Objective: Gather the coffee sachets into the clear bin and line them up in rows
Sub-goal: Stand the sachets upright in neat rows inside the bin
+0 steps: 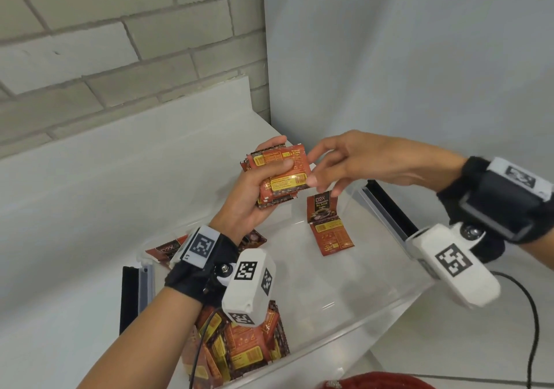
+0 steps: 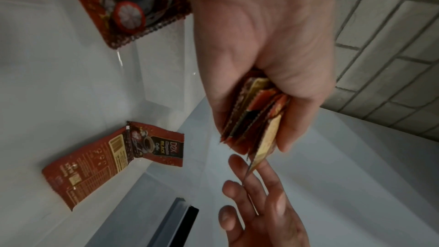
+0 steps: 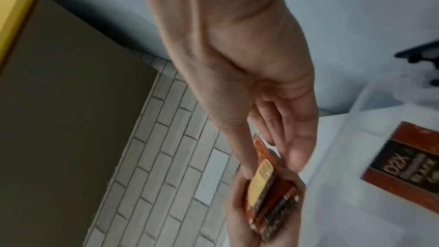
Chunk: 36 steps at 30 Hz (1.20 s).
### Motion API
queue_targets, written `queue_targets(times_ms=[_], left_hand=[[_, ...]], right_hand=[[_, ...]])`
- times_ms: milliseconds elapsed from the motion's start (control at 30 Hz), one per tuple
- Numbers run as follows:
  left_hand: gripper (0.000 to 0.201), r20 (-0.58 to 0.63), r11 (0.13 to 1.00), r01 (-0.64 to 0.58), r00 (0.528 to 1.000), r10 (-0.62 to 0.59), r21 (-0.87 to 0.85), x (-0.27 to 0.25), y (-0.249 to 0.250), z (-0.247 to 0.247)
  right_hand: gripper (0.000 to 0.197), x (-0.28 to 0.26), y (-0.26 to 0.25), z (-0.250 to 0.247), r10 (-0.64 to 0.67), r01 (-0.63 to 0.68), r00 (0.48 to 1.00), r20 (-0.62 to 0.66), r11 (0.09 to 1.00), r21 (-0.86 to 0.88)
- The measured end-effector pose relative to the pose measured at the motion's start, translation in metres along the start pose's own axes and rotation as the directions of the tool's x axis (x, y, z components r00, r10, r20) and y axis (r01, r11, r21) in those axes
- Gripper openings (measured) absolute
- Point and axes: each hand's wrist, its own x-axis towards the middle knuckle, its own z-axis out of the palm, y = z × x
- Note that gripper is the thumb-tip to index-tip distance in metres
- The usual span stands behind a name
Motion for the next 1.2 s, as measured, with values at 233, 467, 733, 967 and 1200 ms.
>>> queue_targets(times_ms=[233,467,733,967,1200], left_hand=[[0.035,0.029,0.995,0.091,0.995,-0.092,0.031,-0.002,0.001,0.004],[0.047,0.043,0.988,0.156,0.987,-0.156,0.008,-0.002,0.002,0.004],[0.033,0.106,0.988,0.152,0.982,-0.154,0.032,-0.004,-0.001,0.002],[0.036,-0.035,0.999,-0.015,0.999,0.013,-0.042,-0.001,0.004,0.002],[0.032,-0.04,0.997,-0.071,0.997,0.07,-0.022,0.0,-0.001,0.001]], right_hand=[[0.011,-0.004,0.01,0.009,-0.124,0.163,0.969,-0.216,0.972,0.172],[0.008,-0.012,0.011,0.01,-0.335,0.385,0.844,-0.418,0.922,0.038],[0.013,-0.008,0.021,0.02,-0.386,0.383,0.844,-0.372,0.92,-0.085],[0.026,-0.013,0.019,0.021,-0.023,0.206,0.945,-0.327,0.82,0.535],[0.033,-0.013,0.022,0.043,-0.039,0.162,0.961,-0.274,0.881,0.444]])
